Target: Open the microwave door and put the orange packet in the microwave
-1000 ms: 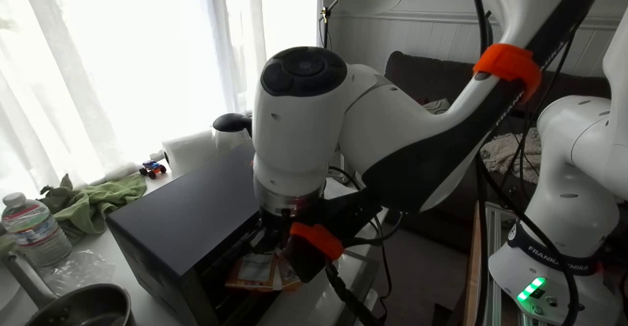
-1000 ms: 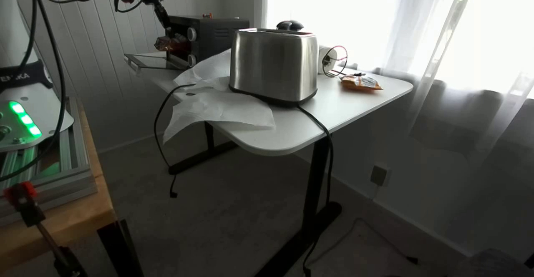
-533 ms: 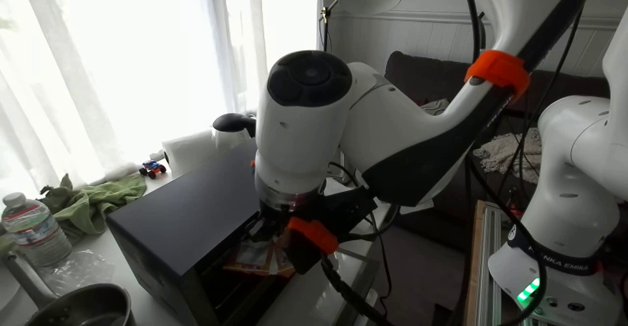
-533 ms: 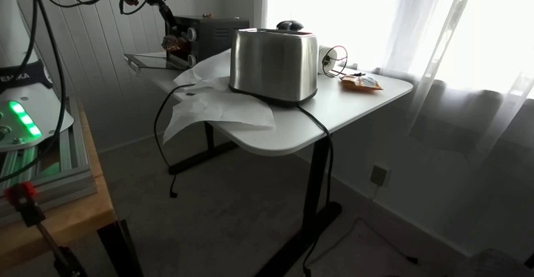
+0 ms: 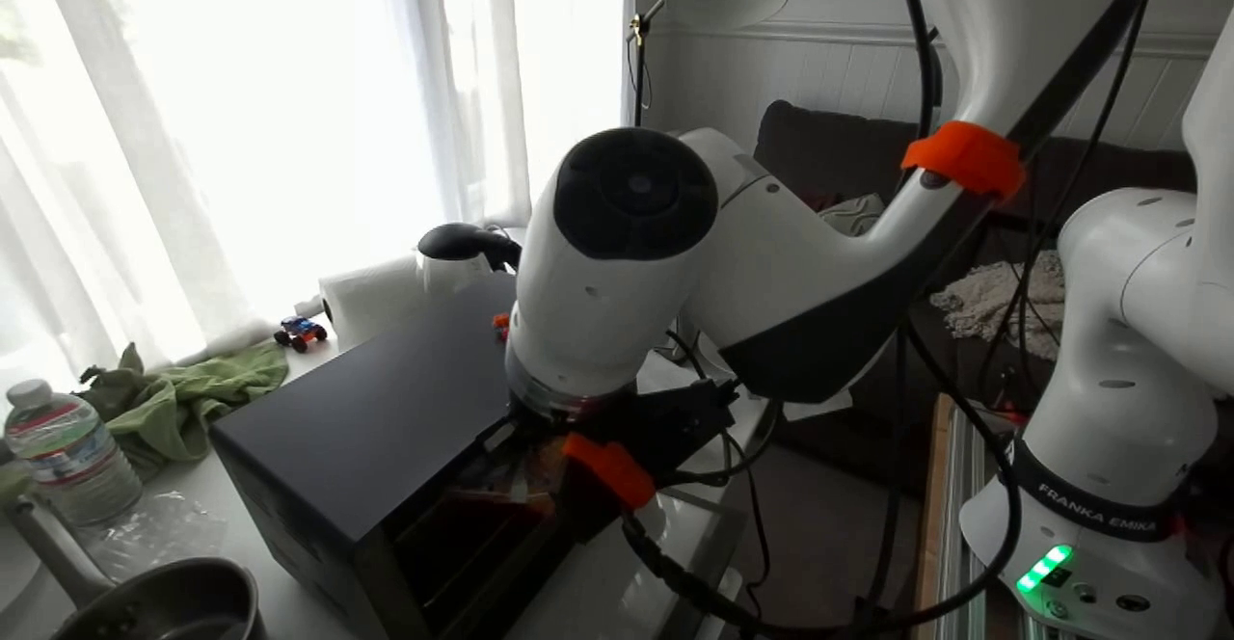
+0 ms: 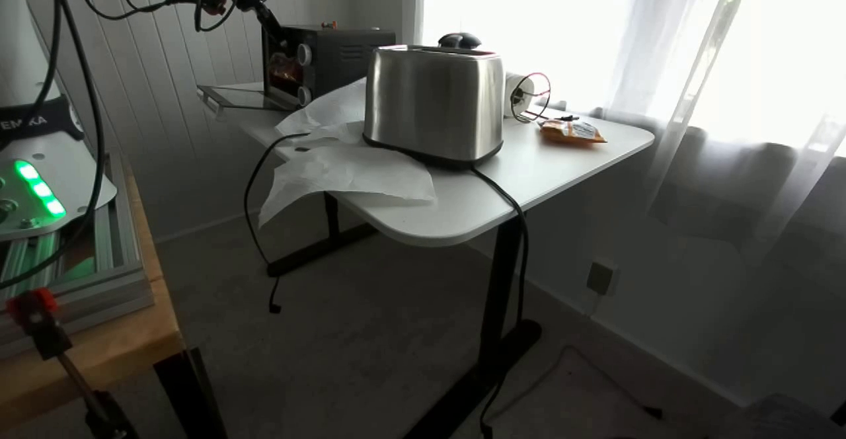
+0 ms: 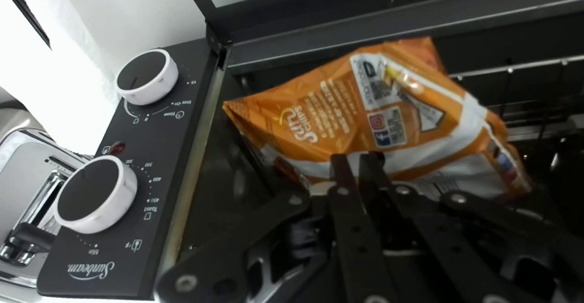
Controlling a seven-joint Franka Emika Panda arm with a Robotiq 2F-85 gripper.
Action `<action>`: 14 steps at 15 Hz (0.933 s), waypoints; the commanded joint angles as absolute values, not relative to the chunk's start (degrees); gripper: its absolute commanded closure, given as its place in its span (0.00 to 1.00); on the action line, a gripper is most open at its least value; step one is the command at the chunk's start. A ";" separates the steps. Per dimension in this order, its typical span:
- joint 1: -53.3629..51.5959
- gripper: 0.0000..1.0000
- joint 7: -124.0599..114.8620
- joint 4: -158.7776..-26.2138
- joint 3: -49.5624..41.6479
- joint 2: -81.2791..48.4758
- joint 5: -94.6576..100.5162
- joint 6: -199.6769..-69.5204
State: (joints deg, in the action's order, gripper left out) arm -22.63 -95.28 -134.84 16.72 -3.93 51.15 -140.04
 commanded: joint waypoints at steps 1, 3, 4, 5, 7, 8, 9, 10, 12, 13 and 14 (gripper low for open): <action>-22.21 0.56 -99.93 -134.89 17.24 -4.02 55.08 -139.86; -22.18 0.42 -100.28 -135.14 17.40 -3.98 55.52 -139.87; -22.18 0.35 -100.09 -135.33 17.46 -3.87 55.50 -139.88; -22.12 0.29 -99.18 -135.85 17.56 -3.47 54.82 -140.09; -22.08 0.15 -98.41 -137.16 17.68 -2.12 53.99 -140.05; -22.02 0.06 -98.20 -137.73 17.72 -1.51 53.47 -140.13; -21.99 0.02 -97.81 -138.37 17.81 -0.80 52.76 -139.93; -21.93 0.00 -97.42 -138.95 17.89 -0.07 52.20 -140.13; -21.76 0.09 -95.07 -139.77 18.09 0.62 49.55 -140.53; -21.72 0.25 -94.14 -140.12 18.16 0.91 48.30 -140.51; -21.69 0.27 -93.19 -140.49 18.19 1.17 47.20 -140.77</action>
